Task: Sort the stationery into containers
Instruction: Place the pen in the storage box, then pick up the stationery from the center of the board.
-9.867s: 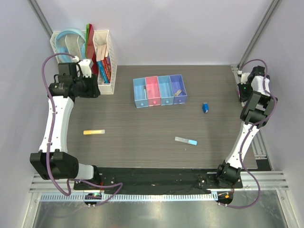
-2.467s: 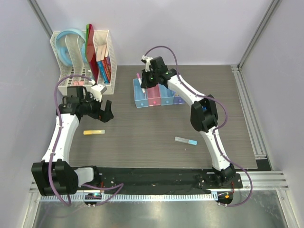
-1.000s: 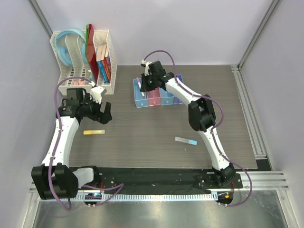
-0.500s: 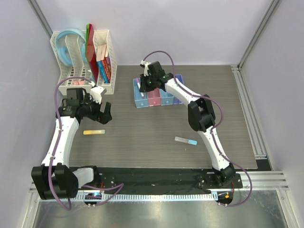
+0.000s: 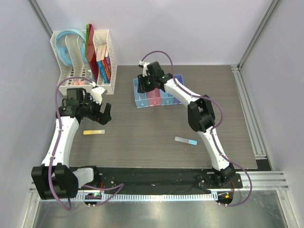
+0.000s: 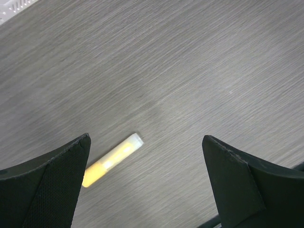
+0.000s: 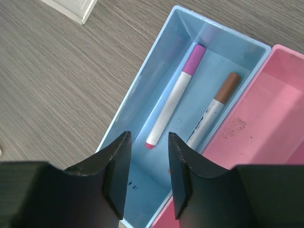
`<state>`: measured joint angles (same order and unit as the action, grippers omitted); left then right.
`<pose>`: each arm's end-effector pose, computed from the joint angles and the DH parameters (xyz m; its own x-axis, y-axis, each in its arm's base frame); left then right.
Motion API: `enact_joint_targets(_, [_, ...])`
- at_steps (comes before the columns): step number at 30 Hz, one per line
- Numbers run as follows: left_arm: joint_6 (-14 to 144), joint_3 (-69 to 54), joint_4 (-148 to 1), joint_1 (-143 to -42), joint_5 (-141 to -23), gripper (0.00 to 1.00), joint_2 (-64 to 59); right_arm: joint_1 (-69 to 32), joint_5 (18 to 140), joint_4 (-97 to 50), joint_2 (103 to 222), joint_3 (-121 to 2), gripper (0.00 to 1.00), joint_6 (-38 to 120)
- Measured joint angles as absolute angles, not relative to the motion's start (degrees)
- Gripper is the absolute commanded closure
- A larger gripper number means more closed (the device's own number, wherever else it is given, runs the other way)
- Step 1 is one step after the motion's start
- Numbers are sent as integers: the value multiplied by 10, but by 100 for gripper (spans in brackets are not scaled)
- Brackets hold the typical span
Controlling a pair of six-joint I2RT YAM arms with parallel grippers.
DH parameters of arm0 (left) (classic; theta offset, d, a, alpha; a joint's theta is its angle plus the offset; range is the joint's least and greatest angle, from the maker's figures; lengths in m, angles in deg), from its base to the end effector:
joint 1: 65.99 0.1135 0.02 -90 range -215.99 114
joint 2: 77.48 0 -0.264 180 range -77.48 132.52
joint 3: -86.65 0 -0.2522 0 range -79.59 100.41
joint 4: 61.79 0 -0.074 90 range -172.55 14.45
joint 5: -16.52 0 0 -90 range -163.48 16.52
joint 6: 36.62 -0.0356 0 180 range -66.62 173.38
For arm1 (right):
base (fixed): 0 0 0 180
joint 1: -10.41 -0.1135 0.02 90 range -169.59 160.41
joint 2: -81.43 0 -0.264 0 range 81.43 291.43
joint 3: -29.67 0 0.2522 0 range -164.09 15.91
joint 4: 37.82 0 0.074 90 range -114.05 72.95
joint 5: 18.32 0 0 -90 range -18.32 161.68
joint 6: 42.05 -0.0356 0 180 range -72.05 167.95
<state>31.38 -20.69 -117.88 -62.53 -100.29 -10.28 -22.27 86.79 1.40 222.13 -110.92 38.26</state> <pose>0.2364 -0.0018 0.2991 -0.6287 0.2969 -0.7188 0.5039 0.8595 -0.0857 0.4666 0.3104 0.2115 -0.6422 -0.2189 -0.7347 -0.5913 0.7513 0.2930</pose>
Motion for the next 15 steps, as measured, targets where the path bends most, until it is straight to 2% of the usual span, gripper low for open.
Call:
enact_joint_targets(8, [155,-233,-1221,-625,-978,0,-78,-222,850,150,2152,-1108,45,518])
enact_joint_targets(15, [66,-298,-1228,-625,-929,0,-34,-192,833,221,1950,-949,43,600])
